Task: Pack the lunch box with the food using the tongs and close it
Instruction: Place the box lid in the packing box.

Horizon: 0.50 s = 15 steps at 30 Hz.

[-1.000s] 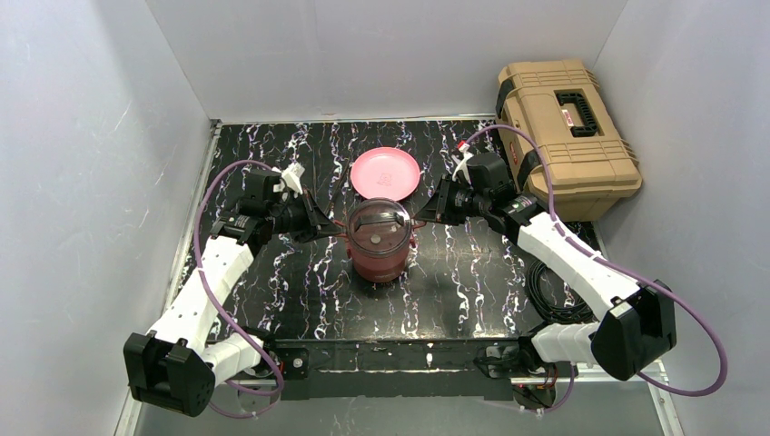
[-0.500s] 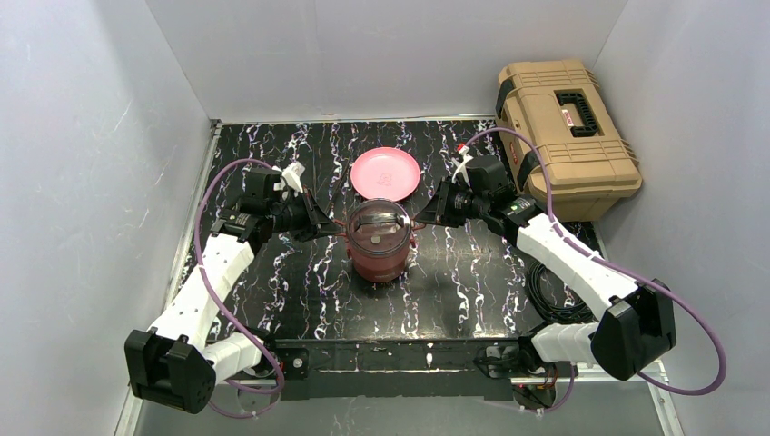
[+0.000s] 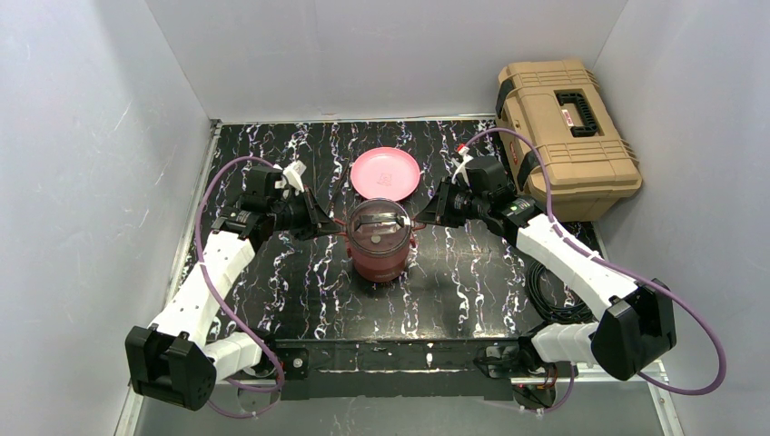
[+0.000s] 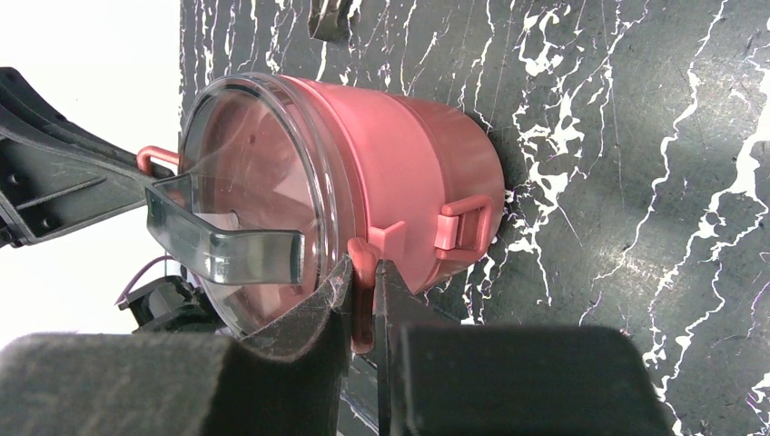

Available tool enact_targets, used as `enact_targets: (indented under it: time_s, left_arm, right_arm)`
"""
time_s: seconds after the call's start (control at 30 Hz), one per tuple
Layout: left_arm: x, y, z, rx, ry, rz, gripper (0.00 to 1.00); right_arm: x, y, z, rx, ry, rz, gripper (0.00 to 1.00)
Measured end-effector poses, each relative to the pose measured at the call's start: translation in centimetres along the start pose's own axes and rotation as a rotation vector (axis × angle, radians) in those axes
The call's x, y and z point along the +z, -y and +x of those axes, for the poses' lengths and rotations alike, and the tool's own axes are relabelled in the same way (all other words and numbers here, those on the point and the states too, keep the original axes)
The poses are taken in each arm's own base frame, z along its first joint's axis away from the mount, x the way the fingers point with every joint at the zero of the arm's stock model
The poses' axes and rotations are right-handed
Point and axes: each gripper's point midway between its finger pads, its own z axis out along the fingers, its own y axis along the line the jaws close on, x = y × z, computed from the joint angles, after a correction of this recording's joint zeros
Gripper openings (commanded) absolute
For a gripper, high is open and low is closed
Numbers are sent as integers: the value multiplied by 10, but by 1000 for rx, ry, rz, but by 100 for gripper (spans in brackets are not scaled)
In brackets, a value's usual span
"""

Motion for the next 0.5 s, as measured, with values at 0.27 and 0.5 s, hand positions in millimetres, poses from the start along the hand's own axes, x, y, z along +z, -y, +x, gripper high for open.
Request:
enact_targets:
  time_s: [0.27, 0.5]
  left_arm:
    - [0, -3, 0, 12, 4, -13, 18]
    - [-1, -27, 5, 34, -11, -130, 60]
  right_arm:
    - [0, 3, 0, -16, 2, 11, 28]
    - [-1, 22, 2, -38, 6, 98, 42]
